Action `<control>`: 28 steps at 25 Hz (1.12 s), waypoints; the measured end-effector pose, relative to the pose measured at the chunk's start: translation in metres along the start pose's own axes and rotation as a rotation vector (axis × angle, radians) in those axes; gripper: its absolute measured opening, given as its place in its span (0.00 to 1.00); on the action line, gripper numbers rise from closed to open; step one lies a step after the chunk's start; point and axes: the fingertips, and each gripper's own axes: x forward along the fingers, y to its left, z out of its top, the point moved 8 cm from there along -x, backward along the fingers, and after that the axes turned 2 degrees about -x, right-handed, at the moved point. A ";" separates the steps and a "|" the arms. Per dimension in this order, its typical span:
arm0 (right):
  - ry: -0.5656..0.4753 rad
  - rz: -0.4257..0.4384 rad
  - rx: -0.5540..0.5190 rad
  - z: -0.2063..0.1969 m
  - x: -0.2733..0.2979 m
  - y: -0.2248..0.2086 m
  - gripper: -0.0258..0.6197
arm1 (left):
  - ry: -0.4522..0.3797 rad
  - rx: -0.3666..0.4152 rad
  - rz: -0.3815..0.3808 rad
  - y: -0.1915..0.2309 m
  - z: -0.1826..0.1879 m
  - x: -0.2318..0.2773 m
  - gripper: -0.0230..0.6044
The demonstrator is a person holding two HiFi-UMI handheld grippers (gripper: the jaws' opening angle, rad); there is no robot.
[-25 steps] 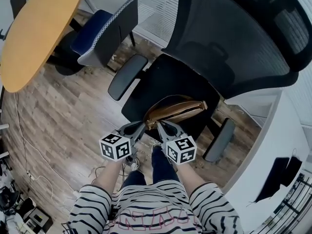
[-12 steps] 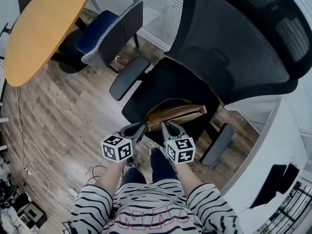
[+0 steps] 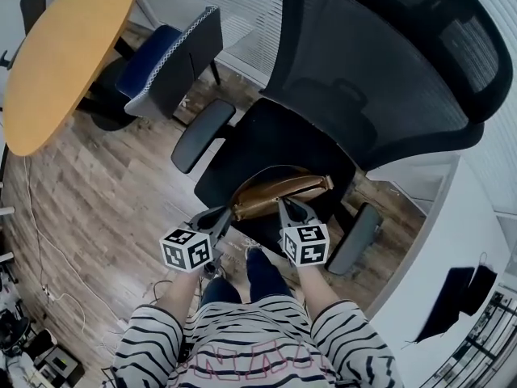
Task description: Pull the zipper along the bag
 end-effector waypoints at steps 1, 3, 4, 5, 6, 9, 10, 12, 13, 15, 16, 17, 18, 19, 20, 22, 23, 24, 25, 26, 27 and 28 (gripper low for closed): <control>-0.001 -0.013 0.005 0.000 -0.001 -0.004 0.10 | 0.001 0.003 0.002 -0.001 0.001 0.001 0.11; -0.005 -0.042 0.017 0.000 -0.004 -0.013 0.10 | 0.005 0.010 0.008 0.000 0.003 0.001 0.11; -0.006 -0.054 0.021 0.000 -0.005 -0.018 0.10 | 0.007 0.013 0.011 0.000 0.004 0.002 0.11; -0.007 -0.063 0.021 0.001 -0.006 -0.022 0.10 | 0.009 0.015 0.012 0.000 0.004 0.002 0.11; -0.006 -0.071 0.018 0.001 -0.007 -0.025 0.10 | 0.010 0.017 0.013 0.001 0.005 0.002 0.11; -0.011 -0.103 0.015 0.001 -0.012 -0.035 0.10 | 0.010 0.020 0.021 0.001 0.006 0.003 0.11; -0.015 -0.116 0.020 0.001 -0.014 -0.039 0.10 | 0.010 0.020 0.023 0.001 0.006 0.003 0.11; -0.020 -0.136 0.025 0.002 -0.019 -0.047 0.10 | 0.012 0.022 0.024 0.001 0.007 0.003 0.11; -0.020 -0.144 0.024 0.002 -0.021 -0.050 0.10 | 0.013 0.025 0.025 0.002 0.007 0.003 0.11; -0.024 -0.162 0.025 0.003 -0.024 -0.054 0.10 | 0.015 0.029 0.029 0.003 0.009 0.004 0.11; -0.026 -0.171 0.027 0.003 -0.026 -0.057 0.10 | 0.015 0.030 0.030 0.004 0.010 0.004 0.11; -0.028 -0.180 0.030 0.003 -0.027 -0.059 0.10 | 0.015 0.033 0.031 0.004 0.011 0.005 0.11; -0.030 -0.188 0.034 0.003 -0.029 -0.061 0.10 | 0.015 0.037 0.032 0.004 0.013 0.006 0.11; -0.031 -0.196 0.038 0.003 -0.031 -0.063 0.10 | 0.016 0.041 0.034 0.003 0.014 0.006 0.11; -0.034 -0.202 0.045 0.003 -0.033 -0.065 0.10 | 0.017 0.046 0.036 0.003 0.015 0.007 0.11; -0.041 -0.215 0.062 0.003 -0.036 -0.069 0.10 | 0.019 0.057 0.038 0.003 0.017 0.008 0.11; -0.044 -0.221 0.069 0.003 -0.038 -0.071 0.10 | 0.020 0.062 0.038 0.003 0.018 0.008 0.11; -0.047 -0.228 0.074 0.003 -0.040 -0.073 0.10 | 0.021 0.067 0.039 0.002 0.019 0.009 0.11; -0.049 -0.235 0.076 0.002 -0.041 -0.074 0.10 | 0.020 0.072 0.041 0.002 0.020 0.010 0.11; -0.050 -0.242 0.078 0.002 -0.043 -0.075 0.10 | 0.019 0.076 0.042 0.002 0.021 0.010 0.11; -0.052 -0.249 0.080 0.002 -0.045 -0.076 0.10 | 0.019 0.078 0.043 0.002 0.022 0.011 0.11; -0.055 -0.258 0.082 0.002 -0.047 -0.077 0.10 | 0.019 0.080 0.045 0.003 0.023 0.012 0.11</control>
